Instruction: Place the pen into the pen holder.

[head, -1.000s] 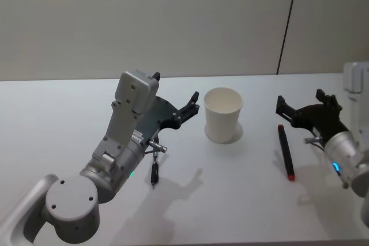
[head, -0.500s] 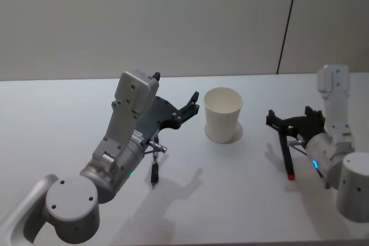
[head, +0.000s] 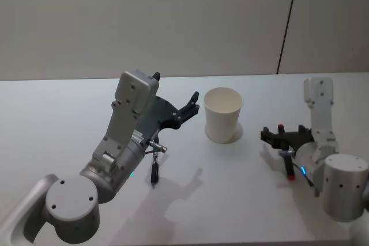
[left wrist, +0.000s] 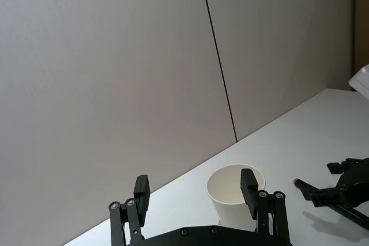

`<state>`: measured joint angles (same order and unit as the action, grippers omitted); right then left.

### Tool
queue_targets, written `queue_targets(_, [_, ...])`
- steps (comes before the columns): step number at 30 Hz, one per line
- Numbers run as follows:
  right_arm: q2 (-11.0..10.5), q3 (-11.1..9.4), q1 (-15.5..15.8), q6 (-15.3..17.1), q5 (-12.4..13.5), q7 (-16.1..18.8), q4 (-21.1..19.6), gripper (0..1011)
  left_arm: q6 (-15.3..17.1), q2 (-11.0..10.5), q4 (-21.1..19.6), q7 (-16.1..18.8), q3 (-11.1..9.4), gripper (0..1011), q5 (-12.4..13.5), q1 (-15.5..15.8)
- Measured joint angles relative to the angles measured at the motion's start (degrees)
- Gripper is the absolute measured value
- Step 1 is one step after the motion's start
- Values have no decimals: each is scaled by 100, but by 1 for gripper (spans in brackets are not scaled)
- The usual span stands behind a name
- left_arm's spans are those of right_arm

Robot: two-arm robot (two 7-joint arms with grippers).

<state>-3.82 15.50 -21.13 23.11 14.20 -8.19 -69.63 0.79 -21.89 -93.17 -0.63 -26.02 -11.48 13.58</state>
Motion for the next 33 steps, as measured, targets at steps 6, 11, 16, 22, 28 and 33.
queue_targets(6, [60,2,-59,66,26,-51,222,990,0,0,0,0,0,1004,0,0])
queue_targets(11, [89,2,-88,92,36,-52,355,907,0,0,0,0,0,1004,0,0])
queue_targets(16, [118,3,-115,106,40,-48,482,746,0,0,0,0,0,1004,0,0])
queue_targets(22, [147,1,-145,121,44,-45,592,566,0,0,0,0,0,1004,0,0])
queue_targets(28, [173,-6,-174,125,44,-51,675,388,0,0,0,0,0,1004,0,0])
queue_targets(33, [193,-11,-193,120,42,-53,724,201,0,0,0,0,0,1004,0,0])
